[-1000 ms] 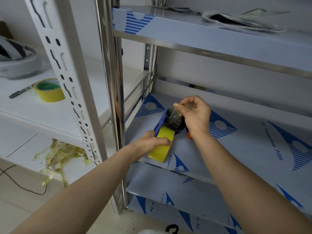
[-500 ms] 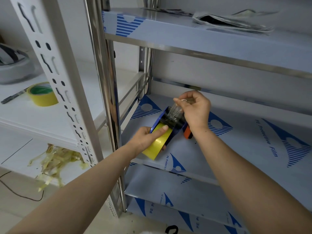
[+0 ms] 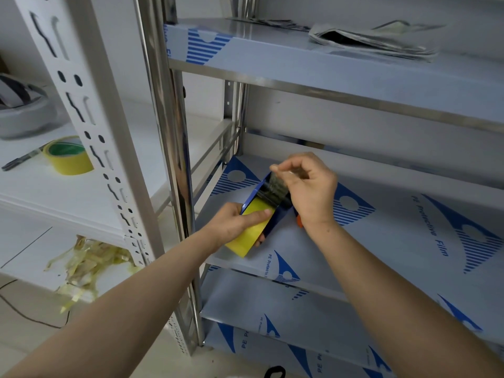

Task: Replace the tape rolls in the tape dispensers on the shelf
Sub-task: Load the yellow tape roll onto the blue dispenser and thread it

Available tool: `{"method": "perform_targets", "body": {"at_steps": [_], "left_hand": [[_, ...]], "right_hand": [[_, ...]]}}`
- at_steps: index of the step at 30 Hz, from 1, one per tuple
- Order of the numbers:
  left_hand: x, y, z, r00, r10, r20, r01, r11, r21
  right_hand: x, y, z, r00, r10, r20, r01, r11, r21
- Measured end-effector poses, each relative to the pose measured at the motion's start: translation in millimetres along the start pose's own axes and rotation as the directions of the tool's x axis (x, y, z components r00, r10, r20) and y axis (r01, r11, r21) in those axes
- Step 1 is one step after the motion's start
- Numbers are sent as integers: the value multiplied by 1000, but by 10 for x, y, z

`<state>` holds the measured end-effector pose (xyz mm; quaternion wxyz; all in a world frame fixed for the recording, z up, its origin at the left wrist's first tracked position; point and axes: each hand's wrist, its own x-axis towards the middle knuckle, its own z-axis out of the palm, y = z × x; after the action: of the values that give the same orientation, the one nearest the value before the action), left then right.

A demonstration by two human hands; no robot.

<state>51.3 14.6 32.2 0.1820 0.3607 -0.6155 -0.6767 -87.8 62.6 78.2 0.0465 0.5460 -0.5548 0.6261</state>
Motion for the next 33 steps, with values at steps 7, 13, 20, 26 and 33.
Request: {"method": "perform_targets", "body": {"at_steps": [7, 13, 20, 26, 33], "left_hand": [[6, -27, -50, 997, -74, -24, 75, 996, 39], [-29, -72, -55, 994, -48, 99, 35, 990, 135], [-45, -128, -55, 999, -25, 21, 23, 997, 68], [-47, -180, -48, 996, -31, -82, 29, 999, -21], [9, -257, -75, 996, -23, -81, 20, 999, -38]], "right_hand": [[334, -58, -101, 960, 279, 6, -279, 959, 56], [384, 169, -232, 885, 458, -86, -449, 887, 110], [328, 356, -208, 911, 407, -72, -409, 912, -16], [205, 596, -158, 853, 519, 59, -505, 847, -165], [24, 666, -63, 533, 825, 188, -844, 533, 57]]}}
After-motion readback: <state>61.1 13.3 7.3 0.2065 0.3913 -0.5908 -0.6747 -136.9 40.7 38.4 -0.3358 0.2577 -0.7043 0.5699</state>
